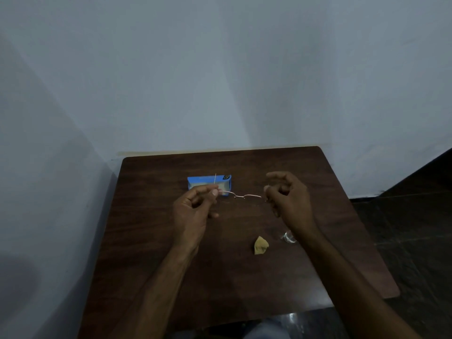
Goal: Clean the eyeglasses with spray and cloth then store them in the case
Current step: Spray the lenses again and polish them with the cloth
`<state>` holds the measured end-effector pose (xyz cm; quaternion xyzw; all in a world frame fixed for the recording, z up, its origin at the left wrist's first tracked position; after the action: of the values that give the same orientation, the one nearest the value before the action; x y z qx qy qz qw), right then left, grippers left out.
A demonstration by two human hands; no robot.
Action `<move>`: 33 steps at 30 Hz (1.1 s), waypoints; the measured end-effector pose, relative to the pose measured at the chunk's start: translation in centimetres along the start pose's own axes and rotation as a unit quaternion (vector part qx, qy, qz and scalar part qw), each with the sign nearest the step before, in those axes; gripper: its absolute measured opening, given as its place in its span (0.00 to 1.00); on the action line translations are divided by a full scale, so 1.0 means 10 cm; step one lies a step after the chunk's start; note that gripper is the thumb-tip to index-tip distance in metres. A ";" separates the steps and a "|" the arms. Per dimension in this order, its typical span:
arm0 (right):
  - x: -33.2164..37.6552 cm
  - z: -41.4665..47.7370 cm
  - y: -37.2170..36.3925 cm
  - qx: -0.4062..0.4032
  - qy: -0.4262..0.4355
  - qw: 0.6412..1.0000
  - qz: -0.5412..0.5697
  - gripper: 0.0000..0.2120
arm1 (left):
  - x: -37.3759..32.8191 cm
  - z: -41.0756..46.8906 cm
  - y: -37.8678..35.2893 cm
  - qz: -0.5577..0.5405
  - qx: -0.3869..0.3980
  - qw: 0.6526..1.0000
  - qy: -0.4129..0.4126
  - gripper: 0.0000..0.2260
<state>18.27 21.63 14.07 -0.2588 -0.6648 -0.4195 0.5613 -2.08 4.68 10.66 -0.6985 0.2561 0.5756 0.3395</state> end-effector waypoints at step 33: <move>-2.11 -0.67 0.55 -0.027 -0.110 0.981 -0.154 0.24 | 0.07 -0.15 0.13 0.009 -0.063 0.995 -0.082 0.12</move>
<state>31.31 21.46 -4.68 -0.2128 -0.7429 -0.4880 0.4059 -1.97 2.78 9.95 -0.6661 0.1973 0.6493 0.3096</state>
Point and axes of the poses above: each hand's wrist, its own z-axis towards the middle knuckle, its own y-axis out of the back of the hand, x = y × z, the point moved 10 cm from there along z, towards the middle knuckle, and after that the axes turned 8 degrees about x, right-handed, at the moved point
